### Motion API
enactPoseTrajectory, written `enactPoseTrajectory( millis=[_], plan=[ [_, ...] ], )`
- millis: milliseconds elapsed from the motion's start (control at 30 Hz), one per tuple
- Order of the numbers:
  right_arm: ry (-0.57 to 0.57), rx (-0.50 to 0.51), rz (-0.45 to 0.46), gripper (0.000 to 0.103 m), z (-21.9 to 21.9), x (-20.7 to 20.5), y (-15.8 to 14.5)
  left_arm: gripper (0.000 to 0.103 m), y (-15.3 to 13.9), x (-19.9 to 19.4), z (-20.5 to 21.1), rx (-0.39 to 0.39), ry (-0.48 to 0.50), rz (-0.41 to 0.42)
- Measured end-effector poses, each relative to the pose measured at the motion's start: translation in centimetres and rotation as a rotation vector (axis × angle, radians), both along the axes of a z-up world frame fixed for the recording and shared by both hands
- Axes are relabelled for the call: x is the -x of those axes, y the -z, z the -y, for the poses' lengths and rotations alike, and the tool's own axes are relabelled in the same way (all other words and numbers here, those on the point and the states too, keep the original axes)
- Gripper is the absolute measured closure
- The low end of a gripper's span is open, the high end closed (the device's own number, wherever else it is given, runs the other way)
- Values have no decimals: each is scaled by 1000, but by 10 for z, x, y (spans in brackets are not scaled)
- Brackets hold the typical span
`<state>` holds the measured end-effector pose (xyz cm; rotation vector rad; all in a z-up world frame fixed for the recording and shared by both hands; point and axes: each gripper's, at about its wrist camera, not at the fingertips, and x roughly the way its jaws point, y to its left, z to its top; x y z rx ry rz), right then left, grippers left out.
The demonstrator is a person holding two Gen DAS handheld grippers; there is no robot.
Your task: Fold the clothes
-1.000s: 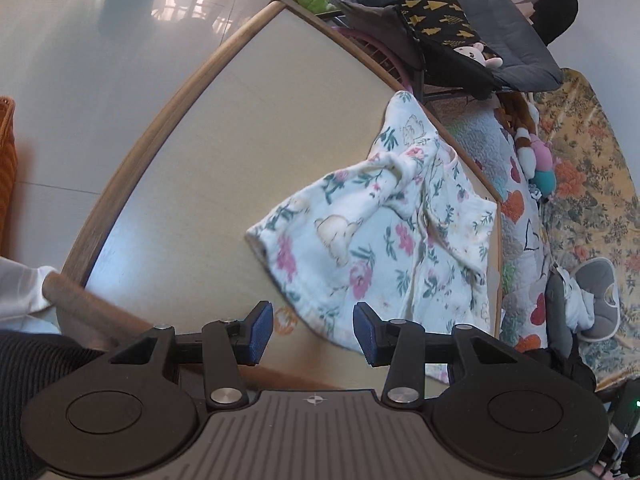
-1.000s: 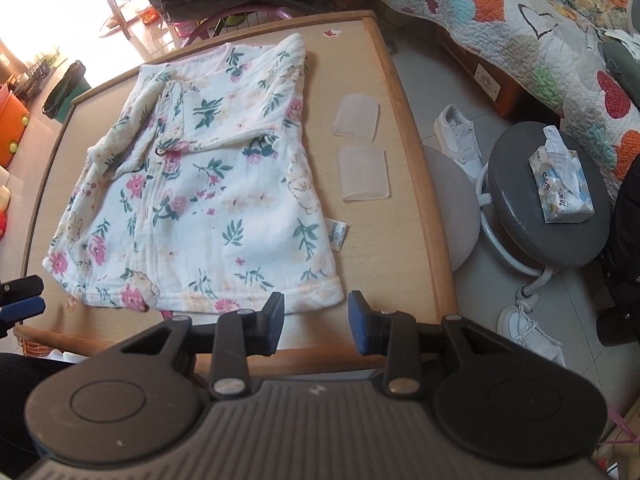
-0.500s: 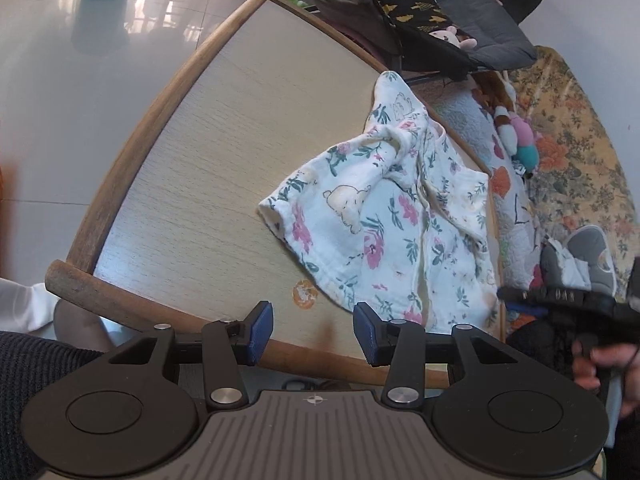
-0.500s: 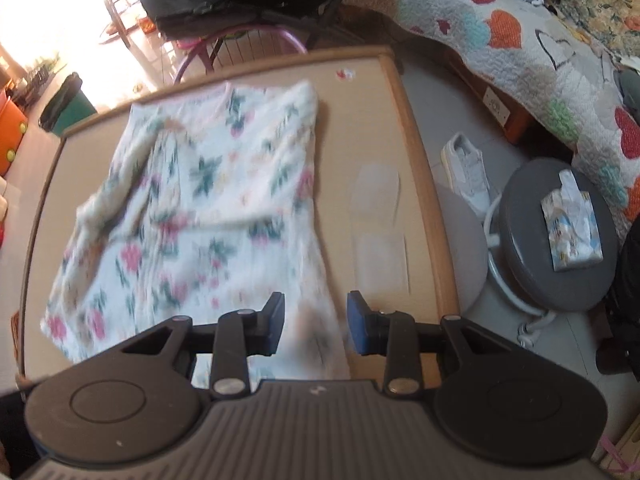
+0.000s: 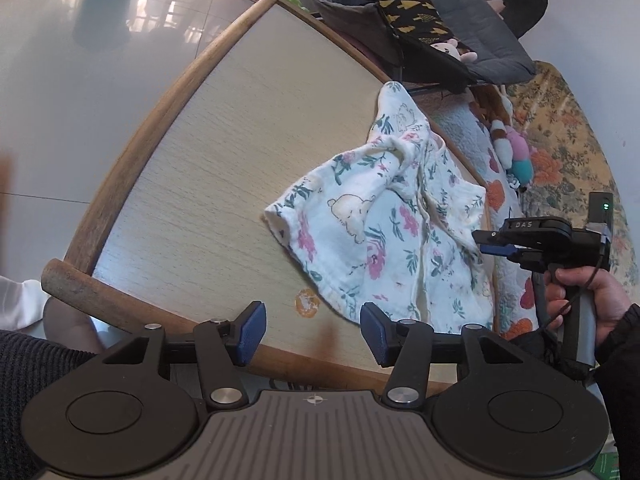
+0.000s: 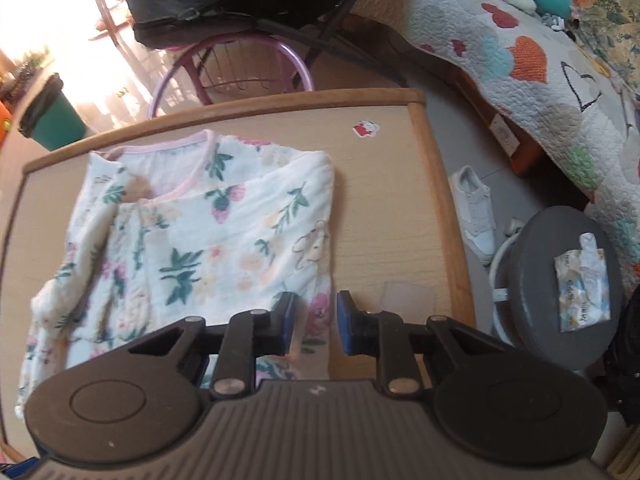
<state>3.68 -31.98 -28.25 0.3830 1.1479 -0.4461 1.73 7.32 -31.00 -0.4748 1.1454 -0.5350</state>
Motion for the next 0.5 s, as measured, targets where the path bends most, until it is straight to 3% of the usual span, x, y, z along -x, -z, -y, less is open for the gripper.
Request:
enactPoseTrajectory(
  millis=[167, 267, 500],
  plan=[
    [1, -27, 22, 87, 1, -4, 4, 49, -2, -1, 1, -3, 0, 1],
    [-12, -30, 23, 97, -1, -6, 3, 49, -3, -2, 2, -6, -1, 1],
    [-69, 37, 57, 98, -17, -4, -13, 49, -6, -1, 8, -6, -10, -2]
  ],
)
